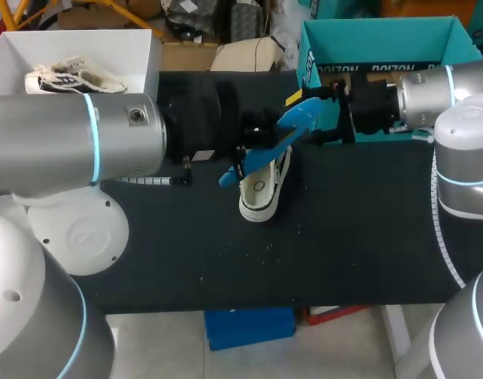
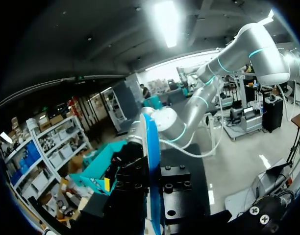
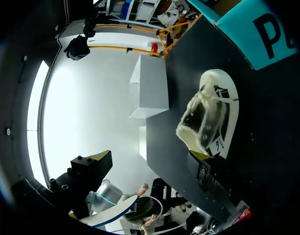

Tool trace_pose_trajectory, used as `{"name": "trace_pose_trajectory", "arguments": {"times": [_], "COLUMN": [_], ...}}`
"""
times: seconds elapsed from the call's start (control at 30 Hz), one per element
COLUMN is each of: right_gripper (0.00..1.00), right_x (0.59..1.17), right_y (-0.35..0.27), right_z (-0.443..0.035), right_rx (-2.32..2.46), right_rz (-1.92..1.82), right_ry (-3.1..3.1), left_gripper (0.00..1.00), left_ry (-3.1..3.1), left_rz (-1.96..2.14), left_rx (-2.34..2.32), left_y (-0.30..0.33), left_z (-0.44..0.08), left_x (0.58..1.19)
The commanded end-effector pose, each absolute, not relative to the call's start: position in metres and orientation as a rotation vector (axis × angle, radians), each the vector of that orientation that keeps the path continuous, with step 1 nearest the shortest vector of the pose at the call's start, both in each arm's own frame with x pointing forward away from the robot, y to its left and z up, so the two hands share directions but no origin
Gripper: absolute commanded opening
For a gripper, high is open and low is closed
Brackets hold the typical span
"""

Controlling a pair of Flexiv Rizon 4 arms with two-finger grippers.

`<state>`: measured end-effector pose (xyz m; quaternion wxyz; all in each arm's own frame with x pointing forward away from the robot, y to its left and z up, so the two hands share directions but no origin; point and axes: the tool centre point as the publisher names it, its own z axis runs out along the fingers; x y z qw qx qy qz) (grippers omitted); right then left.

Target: Take the shoe out of the shoebox, open the shoe tongue, remove and reinsert the insole, then place the shoe into the shoebox

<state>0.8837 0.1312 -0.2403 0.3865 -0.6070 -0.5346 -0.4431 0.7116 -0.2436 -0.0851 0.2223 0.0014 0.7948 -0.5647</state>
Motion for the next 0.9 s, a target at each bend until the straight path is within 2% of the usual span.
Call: {"name": "trace_pose_trajectory", "arguments": {"times": [0.03, 0.53, 0.9], "right_gripper": [1.0, 1.0, 1.0], "right_x": [0.884, 0.884, 0.884], "right_y": [0.132, 0.132, 0.132], "right_z": [-0.241, -0.241, -0.241], "right_rx": [-1.546, -1.546, -1.546], "right_rz": [-1.131, -1.131, -1.131], "right_ry": [-1.359, -1.359, -1.359], "left_gripper": [0.0, 0.0, 0.0], "left_ry": [1.945, 1.737, 1.737], "left_rz": [-1.93, -1.933, -1.933], "left_rx": [0.193, 0.507, 0.507], "left_y": [-0.224, -0.213, -0.213], "left_z": [-0.094, -0.127, -0.127], "left_x": [0.71, 0.701, 0.701]}}
